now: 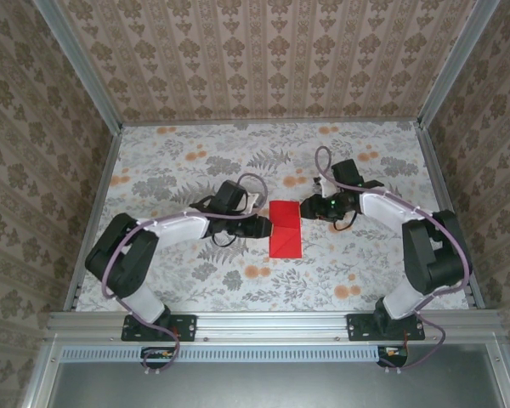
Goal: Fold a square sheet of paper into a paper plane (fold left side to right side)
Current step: Turn over the paper at the center of the table.
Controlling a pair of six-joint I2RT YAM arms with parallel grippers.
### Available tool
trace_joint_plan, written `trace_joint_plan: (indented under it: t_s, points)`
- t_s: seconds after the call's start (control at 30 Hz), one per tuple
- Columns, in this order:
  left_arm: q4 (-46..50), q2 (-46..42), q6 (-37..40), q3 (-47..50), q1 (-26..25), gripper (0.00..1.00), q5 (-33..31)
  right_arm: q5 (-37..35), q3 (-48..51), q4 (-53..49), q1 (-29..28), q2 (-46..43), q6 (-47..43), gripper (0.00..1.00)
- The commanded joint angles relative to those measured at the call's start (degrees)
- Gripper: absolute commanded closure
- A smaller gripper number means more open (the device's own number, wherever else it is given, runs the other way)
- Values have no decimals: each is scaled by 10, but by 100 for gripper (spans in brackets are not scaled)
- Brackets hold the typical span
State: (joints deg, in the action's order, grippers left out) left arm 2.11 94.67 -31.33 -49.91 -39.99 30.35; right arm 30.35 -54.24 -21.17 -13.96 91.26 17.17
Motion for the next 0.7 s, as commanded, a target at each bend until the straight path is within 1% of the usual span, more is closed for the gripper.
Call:
trace_joint_plan:
  t_s: [0.0, 0.17, 0.27, 0.4, 0.57, 0.67]
  points:
    - [-40, 36, -5, -27, 3, 56, 37, 12, 29, 43, 3, -32, 37, 44]
    - [-44, 79, -1, -56, 1, 56, 52, 42, 58, 84, 3, -51, 79, 33]
    - [-39, 96, 4, -68, 0, 59, 51, 50, 77, 101, 3, -59, 97, 26]
    - [-17, 102, 20, -80, -7, 70, 37, 58, 97, 110, 3, -66, 108, 17]
    - [-6, 87, 31, -70, -9, 87, 17, 74, 112, 123, 3, -67, 114, 12]
    - [-15, 68, 27, -53, -10, 92, 8, 91, 118, 141, 3, -60, 122, 11]
